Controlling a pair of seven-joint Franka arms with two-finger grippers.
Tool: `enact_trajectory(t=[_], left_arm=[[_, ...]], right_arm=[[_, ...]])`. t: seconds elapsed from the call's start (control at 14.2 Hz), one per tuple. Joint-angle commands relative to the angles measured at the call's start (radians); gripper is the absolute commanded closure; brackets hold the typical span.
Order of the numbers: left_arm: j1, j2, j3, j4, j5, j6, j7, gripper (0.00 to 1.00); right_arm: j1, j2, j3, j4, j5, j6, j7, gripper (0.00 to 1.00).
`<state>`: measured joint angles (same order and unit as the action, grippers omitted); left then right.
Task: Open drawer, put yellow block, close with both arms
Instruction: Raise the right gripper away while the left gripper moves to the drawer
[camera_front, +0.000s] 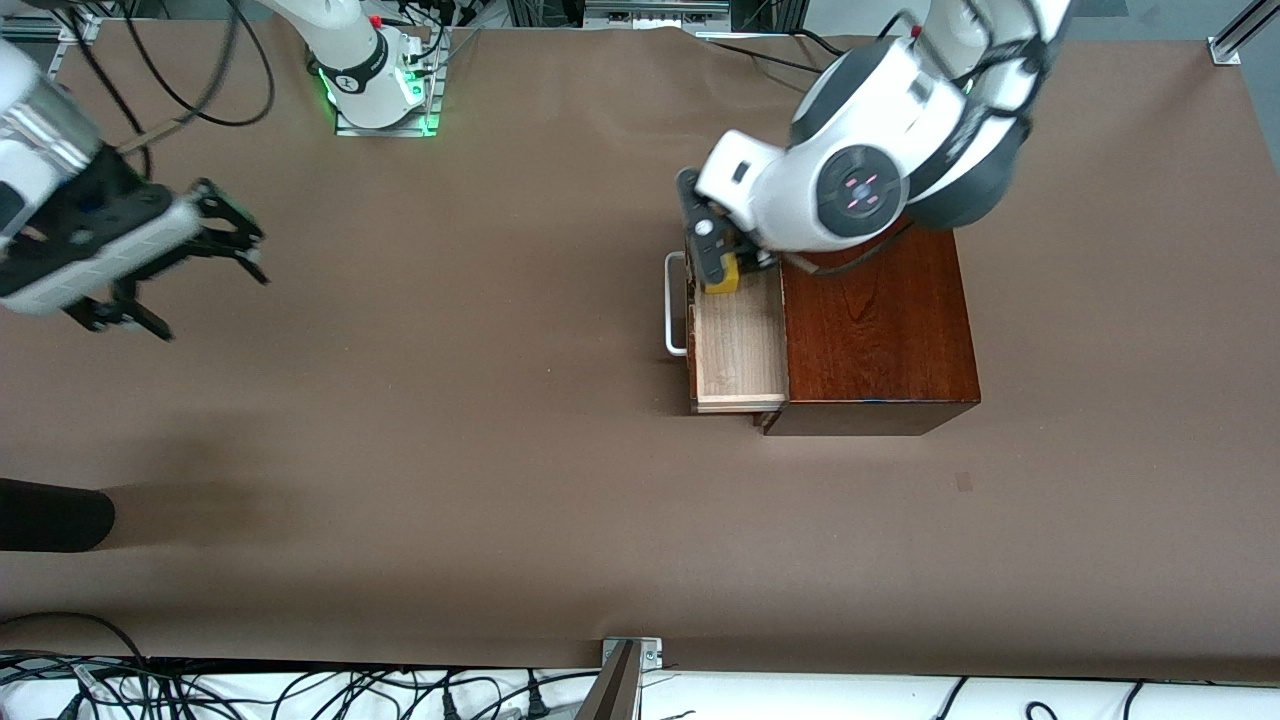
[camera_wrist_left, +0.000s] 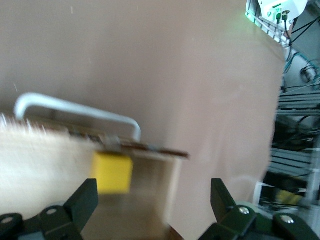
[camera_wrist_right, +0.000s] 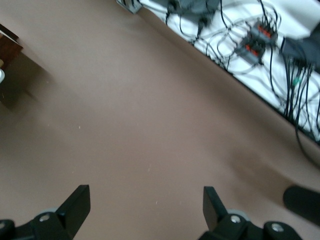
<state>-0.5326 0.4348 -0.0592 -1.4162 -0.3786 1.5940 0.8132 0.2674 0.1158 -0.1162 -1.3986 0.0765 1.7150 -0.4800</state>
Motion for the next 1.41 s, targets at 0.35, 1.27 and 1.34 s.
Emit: enact_trajectory(t=[0.35,1.27,1.34], left_arm=[[-0.227,0.197,0.012,0.042,0.248,0.274,0.185,0.00],[-0.148,0.171,0.032,-0.059,0.462,0.144,0.179,0.00],[-0.145,0.165,0.032,-0.059,0.487,0.123,0.179,0.00]], right_arm=[[-0.059,-0.146,0.038,-0.380,-0.018,0.176,0.130,0.00],[-0.060,-0.114,0.032,-0.405,-0.047,0.190,0.242,0.00],[-0.060,-0.113,0.033,-0.404,-0.047,0.189,0.260,0.00]])
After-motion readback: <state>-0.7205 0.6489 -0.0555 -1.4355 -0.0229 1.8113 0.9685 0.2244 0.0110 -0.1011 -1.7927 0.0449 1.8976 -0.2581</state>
